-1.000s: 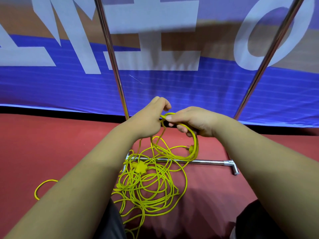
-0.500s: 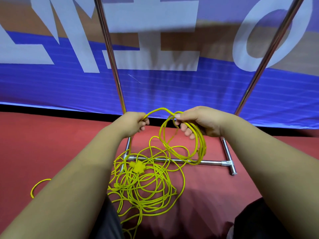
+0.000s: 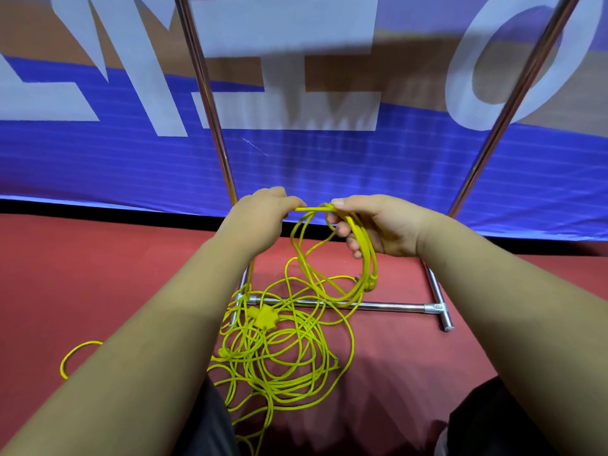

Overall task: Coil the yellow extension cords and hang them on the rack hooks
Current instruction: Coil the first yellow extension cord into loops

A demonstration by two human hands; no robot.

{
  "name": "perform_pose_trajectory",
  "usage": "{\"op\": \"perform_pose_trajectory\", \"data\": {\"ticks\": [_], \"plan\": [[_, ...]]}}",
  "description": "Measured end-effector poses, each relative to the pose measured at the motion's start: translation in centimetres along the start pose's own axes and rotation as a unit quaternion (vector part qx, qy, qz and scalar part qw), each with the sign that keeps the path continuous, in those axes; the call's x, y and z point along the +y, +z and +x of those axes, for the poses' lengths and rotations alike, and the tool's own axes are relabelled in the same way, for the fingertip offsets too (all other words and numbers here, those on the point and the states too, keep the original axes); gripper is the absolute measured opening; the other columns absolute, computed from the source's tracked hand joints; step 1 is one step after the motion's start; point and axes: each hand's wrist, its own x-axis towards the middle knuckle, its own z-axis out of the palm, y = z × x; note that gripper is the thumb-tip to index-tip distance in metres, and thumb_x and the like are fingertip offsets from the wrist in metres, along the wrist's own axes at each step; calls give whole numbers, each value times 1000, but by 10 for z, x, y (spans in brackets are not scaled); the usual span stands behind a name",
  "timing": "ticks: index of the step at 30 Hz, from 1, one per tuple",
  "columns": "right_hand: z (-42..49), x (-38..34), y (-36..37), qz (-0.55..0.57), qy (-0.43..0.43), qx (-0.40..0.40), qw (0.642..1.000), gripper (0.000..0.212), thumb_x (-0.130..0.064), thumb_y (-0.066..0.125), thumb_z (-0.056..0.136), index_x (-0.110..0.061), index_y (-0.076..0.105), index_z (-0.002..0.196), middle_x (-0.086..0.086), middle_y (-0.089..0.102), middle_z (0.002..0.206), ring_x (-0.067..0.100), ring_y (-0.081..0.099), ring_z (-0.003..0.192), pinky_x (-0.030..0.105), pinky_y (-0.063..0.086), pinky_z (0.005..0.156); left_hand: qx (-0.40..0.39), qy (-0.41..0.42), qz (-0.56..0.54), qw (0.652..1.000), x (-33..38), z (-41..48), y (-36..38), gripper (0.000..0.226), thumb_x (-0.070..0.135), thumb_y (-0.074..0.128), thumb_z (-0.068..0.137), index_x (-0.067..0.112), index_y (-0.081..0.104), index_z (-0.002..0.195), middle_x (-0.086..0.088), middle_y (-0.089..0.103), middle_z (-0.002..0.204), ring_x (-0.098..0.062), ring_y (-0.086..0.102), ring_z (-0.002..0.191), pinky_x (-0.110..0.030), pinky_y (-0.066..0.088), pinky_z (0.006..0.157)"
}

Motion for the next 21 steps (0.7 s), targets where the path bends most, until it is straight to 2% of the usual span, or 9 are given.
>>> {"op": "perform_pose_trajectory", "data": {"ticks": [4, 7, 10, 13, 16, 19, 21], "plan": [[4, 3, 4, -16, 21, -2, 1000, 36, -44, 74, 89, -11, 71, 103, 3, 66, 80, 19, 64, 61, 35, 54, 62, 30, 66, 4, 997, 11, 1, -1, 69, -3, 51, 90, 39, 58, 144, -2, 56, 109, -30, 56, 94, -38, 37, 69], [5, 7, 7, -20, 35, 14, 999, 29, -39, 70, 96, -12, 69, 105, 1, 63, 77, 17, 61, 61, 33, 53, 59, 28, 102, -48, 993, 19, 5, 3, 76, -7, 53, 87, 33, 52, 151, -4, 54, 111, -28, 53, 96, -42, 45, 76], [6, 5, 9, -18, 28, 34, 999, 20, -35, 61, 105, -15, 65, 103, -4, 55, 71, 12, 52, 54, 27, 47, 53, -7, 60, -135, 989, 22, 6, 8, 61, -1, 48, 98, 21, 45, 155, -6, 51, 118, -24, 53, 104, -38, 46, 87], [7, 2, 8, -10, 21, 39, 999, 17, -30, 52, 108, -16, 60, 101, -8, 42, 67, 6, 33, 44, 22, 32, 47, -18, -1, -177, 984, 13, 1, 15, 44, 5, 48, 100, 17, 56, 142, -3, 54, 116, -20, 54, 104, -33, 43, 91], [6, -1, 5, 0, 28, 37, 999, 17, -25, 48, 107, -16, 58, 97, -9, 35, 66, 5, 23, 41, 22, 25, 46, -85, -90, -153, 980, -7, -4, 27, 28, 7, 49, 96, 20, 66, 113, -3, 62, 107, -24, 60, 96, -36, 48, 83], [3, -3, 2, 12, 29, 50, 998, 16, -23, 44, 103, -16, 56, 94, -10, 31, 63, 5, 19, 39, 24, 19, 45, -167, -152, -110, 968, -31, -13, 40, 22, 14, 51, 100, 18, 69, 111, -7, 72, 105, -28, 68, 97, -36, 54, 84], [1, -4, -1, 16, 27, 60, 998, 17, -23, 44, 101, -17, 56, 92, -10, 29, 61, 5, 18, 39, 24, 19, 44, -210, -175, -111, 956, -41, -17, 46, 14, 20, 60, 101, 17, 72, 105, -3, 74, 97, -24, 69, 97, -35, 54, 88]]}}
